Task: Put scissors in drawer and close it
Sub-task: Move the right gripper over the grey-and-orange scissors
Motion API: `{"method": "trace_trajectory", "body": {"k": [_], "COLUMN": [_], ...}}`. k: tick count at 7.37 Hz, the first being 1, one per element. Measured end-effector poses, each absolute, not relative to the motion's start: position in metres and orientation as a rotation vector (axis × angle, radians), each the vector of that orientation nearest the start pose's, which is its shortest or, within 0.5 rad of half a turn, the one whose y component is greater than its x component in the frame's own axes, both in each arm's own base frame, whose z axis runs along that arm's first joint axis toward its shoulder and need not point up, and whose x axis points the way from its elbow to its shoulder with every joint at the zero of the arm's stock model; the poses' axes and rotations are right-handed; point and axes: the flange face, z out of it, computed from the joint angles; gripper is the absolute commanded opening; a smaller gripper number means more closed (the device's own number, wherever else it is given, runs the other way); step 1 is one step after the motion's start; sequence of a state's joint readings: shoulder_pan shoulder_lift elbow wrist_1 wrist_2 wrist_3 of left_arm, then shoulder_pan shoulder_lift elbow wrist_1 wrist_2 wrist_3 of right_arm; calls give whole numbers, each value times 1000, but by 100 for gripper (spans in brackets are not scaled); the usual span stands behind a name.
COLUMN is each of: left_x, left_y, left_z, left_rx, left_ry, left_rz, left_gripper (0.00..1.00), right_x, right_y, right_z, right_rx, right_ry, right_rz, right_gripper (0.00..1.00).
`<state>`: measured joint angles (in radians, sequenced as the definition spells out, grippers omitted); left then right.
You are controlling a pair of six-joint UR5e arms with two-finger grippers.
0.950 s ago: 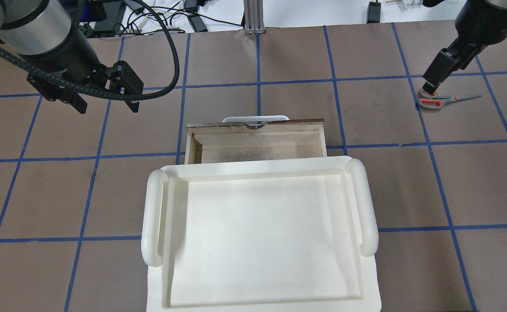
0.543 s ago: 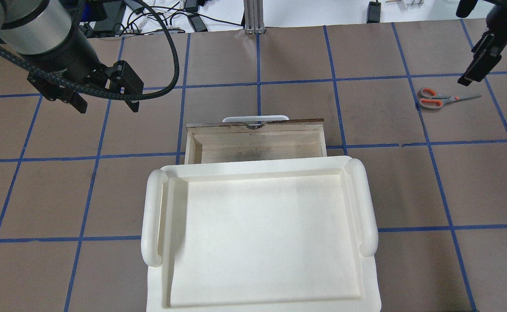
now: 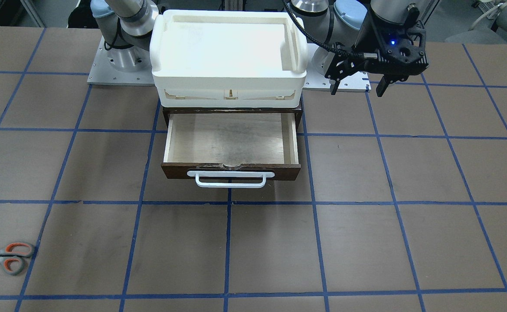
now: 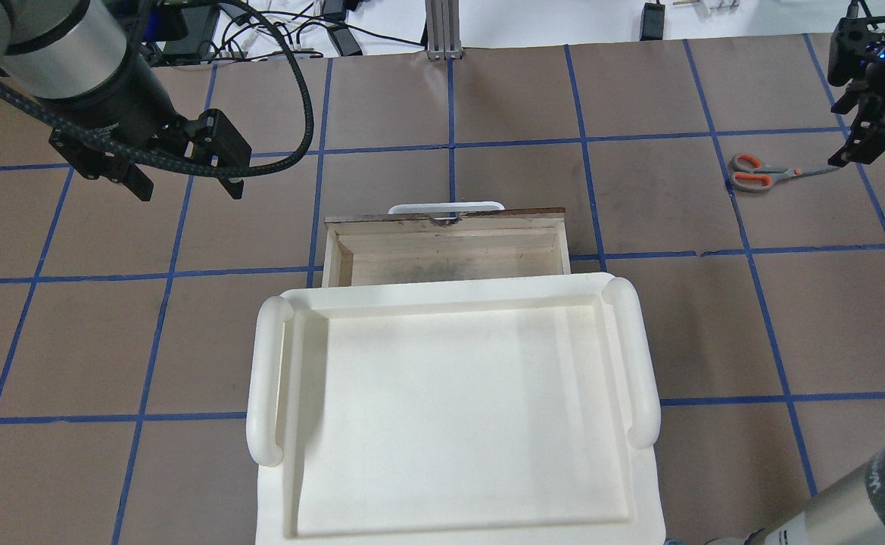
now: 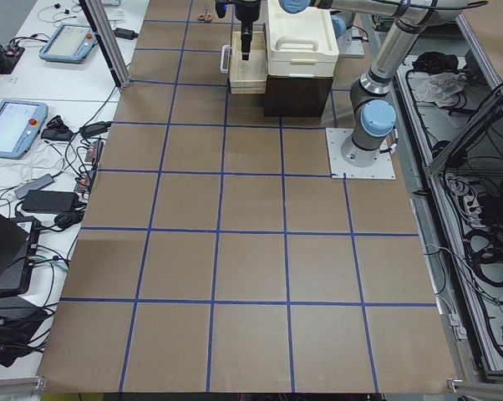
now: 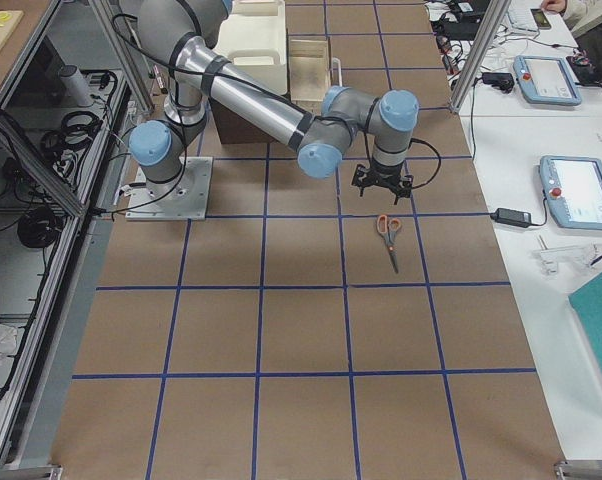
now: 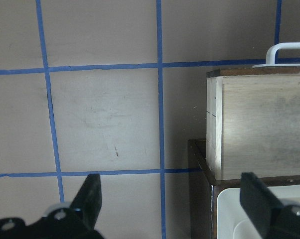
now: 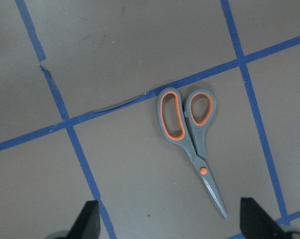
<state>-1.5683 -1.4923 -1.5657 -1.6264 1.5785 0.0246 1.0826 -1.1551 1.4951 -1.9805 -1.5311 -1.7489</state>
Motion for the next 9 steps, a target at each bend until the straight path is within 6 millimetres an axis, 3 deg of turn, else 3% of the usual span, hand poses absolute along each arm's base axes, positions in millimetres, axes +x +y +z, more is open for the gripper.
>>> {"method": "trace_trajectory", "body": {"k": [2,4,6,9], "left_x": [-132,-132,-132,-132], "left_y": [-460,-460,-460,-460], "left_z": [521,521,521,521], "left_rx": [35,36,36,37], "left_ry": [3132,3132,3132,3132], "left_rz": [-41,-40,-41,-41], "left_gripper": [100,100,100,100], "right_x": [-192,-197,-204,-211], "right_y": [-649,-657,-671,-684], "right_z": [287,260,238,216], "right_rx": [-2047,-2233,-2387,-2439], "right_ry": [2405,2216,2104,2047], "right_rz": [-95,-86,-98,-98], "right_gripper": [100,100,100,97]}}
